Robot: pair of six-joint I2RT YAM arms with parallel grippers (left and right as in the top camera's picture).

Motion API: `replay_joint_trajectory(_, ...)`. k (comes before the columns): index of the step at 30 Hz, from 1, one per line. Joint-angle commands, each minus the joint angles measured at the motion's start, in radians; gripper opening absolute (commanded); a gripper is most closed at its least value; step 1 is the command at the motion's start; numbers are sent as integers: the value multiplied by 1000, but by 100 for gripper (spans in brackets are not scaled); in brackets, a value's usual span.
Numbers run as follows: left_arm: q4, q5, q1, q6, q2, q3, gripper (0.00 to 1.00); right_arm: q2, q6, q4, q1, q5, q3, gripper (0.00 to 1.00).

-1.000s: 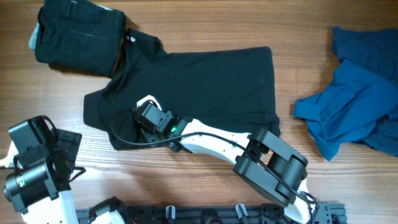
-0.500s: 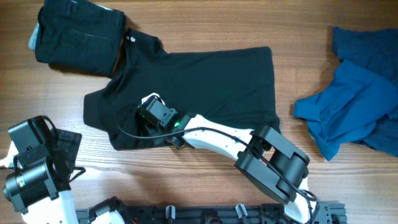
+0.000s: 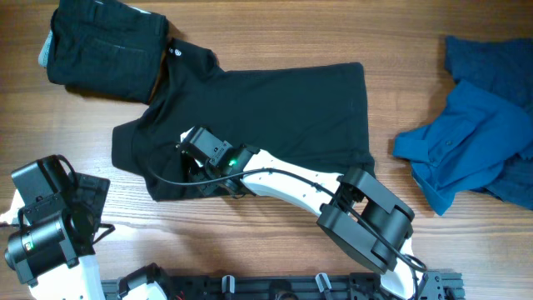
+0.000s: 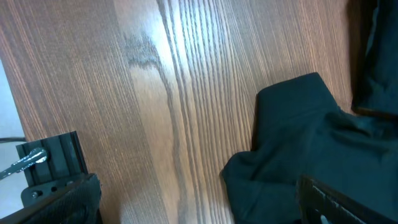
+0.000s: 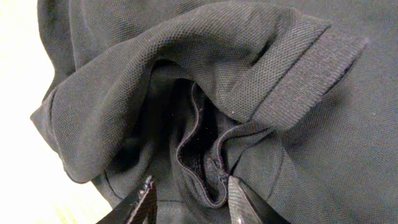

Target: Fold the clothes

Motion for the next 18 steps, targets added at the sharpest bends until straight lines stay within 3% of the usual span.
replay_joint_trajectory(1, -1, 25, 7, 16, -9, 9, 100, 21, -23, 0, 8, 7, 21, 37)
replay_joint_trajectory(13, 0, 28, 7, 16, -9, 9, 100, 72, -19, 15, 8, 7, 21, 36)
replay_joint_trajectory(18, 0, 28, 7, 16, -9, 9, 100, 72, 14, 29, 6, 53, 22, 18)
